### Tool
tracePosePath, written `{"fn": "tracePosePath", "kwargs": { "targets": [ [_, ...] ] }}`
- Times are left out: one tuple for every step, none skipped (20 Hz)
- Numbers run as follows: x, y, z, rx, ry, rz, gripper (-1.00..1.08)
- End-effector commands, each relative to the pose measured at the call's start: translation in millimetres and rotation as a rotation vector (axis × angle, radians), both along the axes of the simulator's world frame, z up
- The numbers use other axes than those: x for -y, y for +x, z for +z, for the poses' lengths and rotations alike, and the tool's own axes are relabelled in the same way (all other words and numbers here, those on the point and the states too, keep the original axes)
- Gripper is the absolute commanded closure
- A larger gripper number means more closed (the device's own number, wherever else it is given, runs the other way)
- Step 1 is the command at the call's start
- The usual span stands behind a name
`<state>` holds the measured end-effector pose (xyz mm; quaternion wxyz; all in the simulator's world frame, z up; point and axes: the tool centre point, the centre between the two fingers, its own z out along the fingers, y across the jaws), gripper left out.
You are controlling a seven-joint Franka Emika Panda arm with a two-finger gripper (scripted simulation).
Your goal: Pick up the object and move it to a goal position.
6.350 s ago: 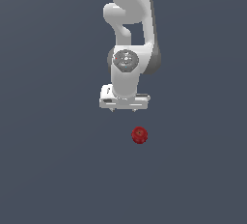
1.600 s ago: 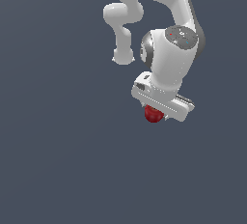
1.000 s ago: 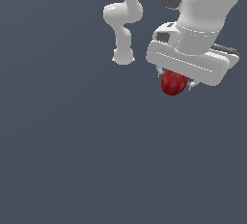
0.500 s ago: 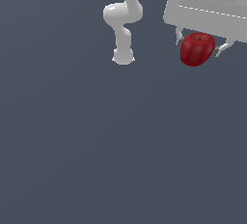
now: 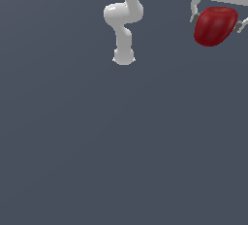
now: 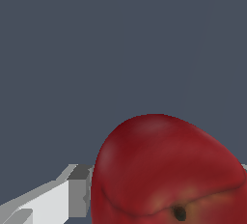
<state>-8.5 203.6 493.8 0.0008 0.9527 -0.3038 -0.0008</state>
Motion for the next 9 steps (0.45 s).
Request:
{"fn": "tracePosePath", "kwargs": {
  "targets": [
    [-2.0, -0.5, 8.3, 0.002, 0.001, 0.000, 1.08],
    [-2.6, -0.6, 10.2, 0.002, 0.001, 0.000, 1.08],
    [-3.1, -0.6, 11.7, 0.002, 0.001, 0.000, 1.08],
    [-3.5, -0.6, 13.0, 0.002, 0.001, 0.000, 1.08],
    [-3.8, -0.6, 13.9, 0.002, 0.001, 0.000, 1.08],
    [-4.1, -0.5, 14.5, 0.002, 0.001, 0.000, 1.08],
    [-4.2, -0.4, 15.0, 0.002, 0.001, 0.000, 1.08],
    [-4.3, -0.3, 15.2, 0.002, 0.001, 0.000, 1.08],
    [-4.3, -0.3, 15.2, 0.002, 0.001, 0.000, 1.08]
  ]
}}
